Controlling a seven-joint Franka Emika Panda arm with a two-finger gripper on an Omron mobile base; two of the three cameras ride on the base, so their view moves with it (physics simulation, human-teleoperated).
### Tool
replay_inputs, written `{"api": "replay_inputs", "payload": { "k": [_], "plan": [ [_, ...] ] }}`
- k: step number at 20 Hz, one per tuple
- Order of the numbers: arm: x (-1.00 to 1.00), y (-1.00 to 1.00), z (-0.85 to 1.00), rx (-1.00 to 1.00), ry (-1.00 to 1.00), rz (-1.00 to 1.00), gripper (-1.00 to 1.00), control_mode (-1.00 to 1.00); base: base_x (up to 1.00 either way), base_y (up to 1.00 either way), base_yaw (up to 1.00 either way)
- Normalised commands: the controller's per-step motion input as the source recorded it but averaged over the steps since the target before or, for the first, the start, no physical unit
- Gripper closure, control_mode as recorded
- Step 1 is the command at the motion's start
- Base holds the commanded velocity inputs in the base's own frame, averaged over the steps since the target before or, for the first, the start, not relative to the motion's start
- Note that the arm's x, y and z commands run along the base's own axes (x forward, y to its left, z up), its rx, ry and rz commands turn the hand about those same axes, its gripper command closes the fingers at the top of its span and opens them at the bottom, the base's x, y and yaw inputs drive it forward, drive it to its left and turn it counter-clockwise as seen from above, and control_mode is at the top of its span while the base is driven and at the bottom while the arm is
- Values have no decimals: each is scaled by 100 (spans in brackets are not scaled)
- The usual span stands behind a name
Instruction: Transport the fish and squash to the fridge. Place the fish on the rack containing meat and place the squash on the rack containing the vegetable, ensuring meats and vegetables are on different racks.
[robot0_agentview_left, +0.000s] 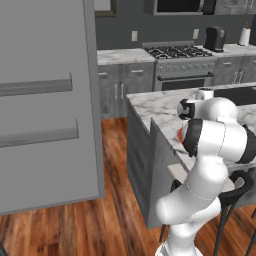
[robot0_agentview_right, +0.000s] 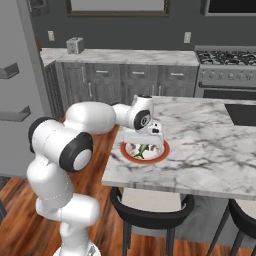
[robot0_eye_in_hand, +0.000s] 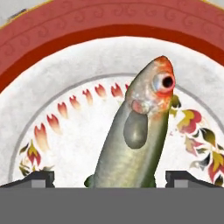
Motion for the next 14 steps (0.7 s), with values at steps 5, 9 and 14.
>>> {"api": "replay_inputs", "payload": {
  "k": [5,9,14],
  "plan": [
    [0,0,-56,0,21,0,100,-100,0,0,0],
    [-2,0,-49,0,16,-2,100,-100,0,0,0],
    [-64,9,-21,0,-12,0,100,-100,0,0,0]
  ]
}}
